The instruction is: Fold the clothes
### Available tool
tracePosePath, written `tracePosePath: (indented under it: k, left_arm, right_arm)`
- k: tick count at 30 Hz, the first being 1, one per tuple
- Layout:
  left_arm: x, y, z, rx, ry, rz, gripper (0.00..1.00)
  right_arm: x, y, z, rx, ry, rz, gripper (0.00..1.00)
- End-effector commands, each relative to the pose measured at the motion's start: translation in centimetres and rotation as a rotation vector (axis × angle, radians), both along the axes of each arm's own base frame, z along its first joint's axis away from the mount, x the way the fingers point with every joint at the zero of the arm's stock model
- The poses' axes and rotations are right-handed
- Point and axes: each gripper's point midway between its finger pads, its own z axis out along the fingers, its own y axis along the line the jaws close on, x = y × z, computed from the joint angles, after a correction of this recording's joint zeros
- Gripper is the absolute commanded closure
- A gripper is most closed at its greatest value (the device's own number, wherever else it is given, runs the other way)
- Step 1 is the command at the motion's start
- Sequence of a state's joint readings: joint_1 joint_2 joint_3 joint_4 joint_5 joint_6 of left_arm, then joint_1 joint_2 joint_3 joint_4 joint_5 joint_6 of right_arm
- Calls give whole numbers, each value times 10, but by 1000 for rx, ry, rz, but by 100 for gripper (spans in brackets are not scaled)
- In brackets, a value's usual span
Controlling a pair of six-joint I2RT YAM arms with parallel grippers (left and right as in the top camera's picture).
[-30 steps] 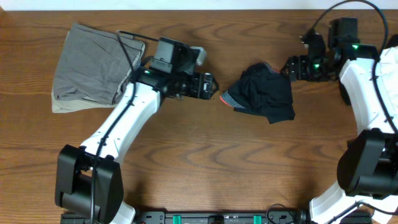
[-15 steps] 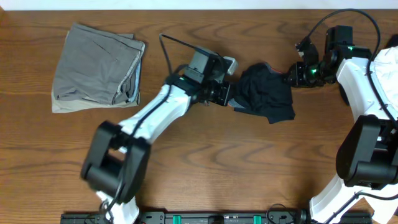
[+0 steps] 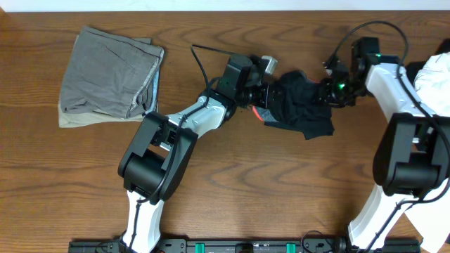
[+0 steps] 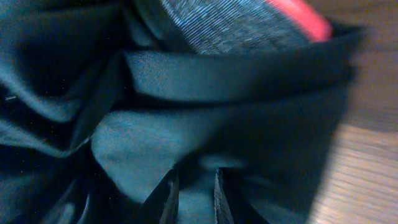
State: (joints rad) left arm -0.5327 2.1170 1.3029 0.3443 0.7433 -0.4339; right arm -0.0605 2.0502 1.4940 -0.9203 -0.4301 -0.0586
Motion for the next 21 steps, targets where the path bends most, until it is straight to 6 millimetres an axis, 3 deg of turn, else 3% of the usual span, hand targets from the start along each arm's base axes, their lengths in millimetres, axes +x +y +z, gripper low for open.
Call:
tracePosePath:
  k: [1,4,6,9,10,13,17,20,21]
  left_arm:
    - [-7,-1,11,-67,69,-49,78]
    - [-24,6,19,-134,158,-158,65]
    - [-35,13,20,-161,251,-204,65]
    - [-47,22,5,-122,344,-214,60]
    - [-50,26,-2,-91,341,-211,52]
    - [-46,37,-29,35,342,-134,41]
    - [-30,58,-59,208,313,12,14]
    - [-24,60,-65,252,283,52,1]
    - [-24,58,-66,254,276,51,2]
  right_arm:
    - [-5,10,-11,10,39,10,82]
    - [-5,10,-11,10,38,10,80]
    - [-5,10,-10,11,34,18,79]
    - [-6,11,-11,10,34,25,79]
    - [-6,11,-11,9,34,25,79]
    - [-5,10,-11,9,30,24,79]
    - [-5,11,-11,9,30,26,79]
    - [-5,11,-11,9,30,26,80]
    - [-5,11,-10,9,30,26,80]
